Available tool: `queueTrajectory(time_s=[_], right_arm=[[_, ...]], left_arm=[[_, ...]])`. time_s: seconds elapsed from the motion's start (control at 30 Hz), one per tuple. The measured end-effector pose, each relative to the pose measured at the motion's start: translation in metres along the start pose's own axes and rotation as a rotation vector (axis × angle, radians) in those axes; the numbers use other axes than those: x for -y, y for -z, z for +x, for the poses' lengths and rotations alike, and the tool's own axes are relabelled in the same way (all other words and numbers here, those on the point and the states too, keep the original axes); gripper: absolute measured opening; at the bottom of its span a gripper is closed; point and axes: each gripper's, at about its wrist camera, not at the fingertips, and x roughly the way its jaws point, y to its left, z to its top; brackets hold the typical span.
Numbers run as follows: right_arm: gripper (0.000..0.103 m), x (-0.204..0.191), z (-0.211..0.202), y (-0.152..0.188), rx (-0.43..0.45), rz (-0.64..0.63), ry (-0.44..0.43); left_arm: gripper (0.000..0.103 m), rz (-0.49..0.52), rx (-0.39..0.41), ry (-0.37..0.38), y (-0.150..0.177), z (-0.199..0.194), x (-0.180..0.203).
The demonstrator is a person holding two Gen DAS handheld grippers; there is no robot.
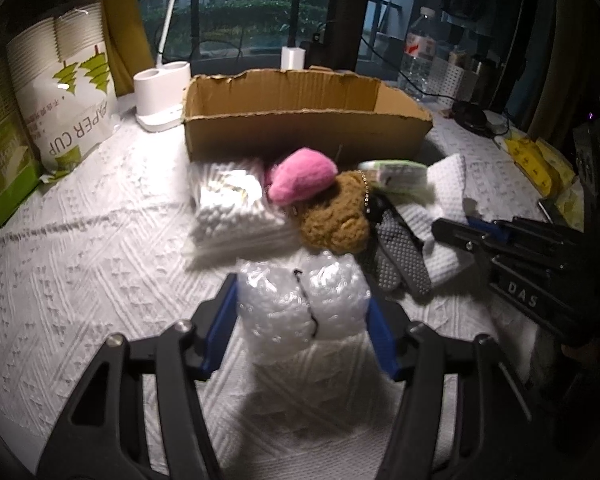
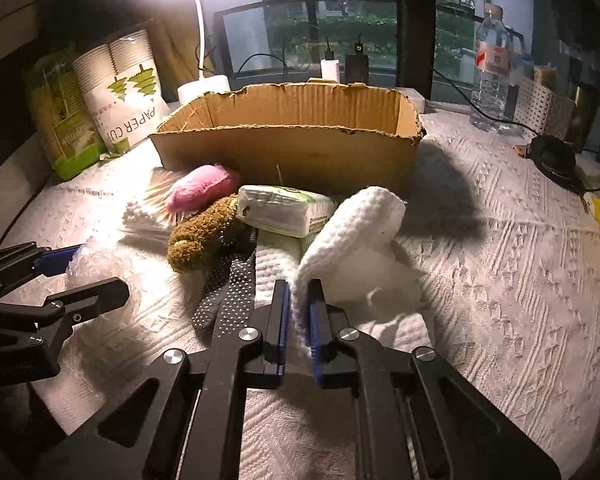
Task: Organize soft objects
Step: 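Lift and carry the bubble wrap and towel over the cardboard box with both grippers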
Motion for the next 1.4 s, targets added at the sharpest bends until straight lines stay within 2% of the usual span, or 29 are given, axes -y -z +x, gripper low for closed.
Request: queueTrajectory(time_s=[0.23,0.77,1.07,1.4], right_arm=[[0.006,0.003,-0.005,-0.003,0.028,0.006,-0.001],[0.006,0.025,-0.071,-0.037,0.196,-0.004,0.035],[0.006,0.034,-0.082,-0.067,0.265,-0.036,0.056],[0.006,0.044,-0.074,-0.1,0.303,-0.046,0.052]], left_arm=[[0.06,-0.002,0.024,-0.01,-0.006,-0.008,-0.001],[0.06,0.037,0.135,-0.021,-0.051,-0.03,0.005],[0.06,0.058,0.2,-0.017,-0.082,-0.037,0.008],[0.06,0.077,0.257,-0.006,-0.113,-0.034,0.014]])
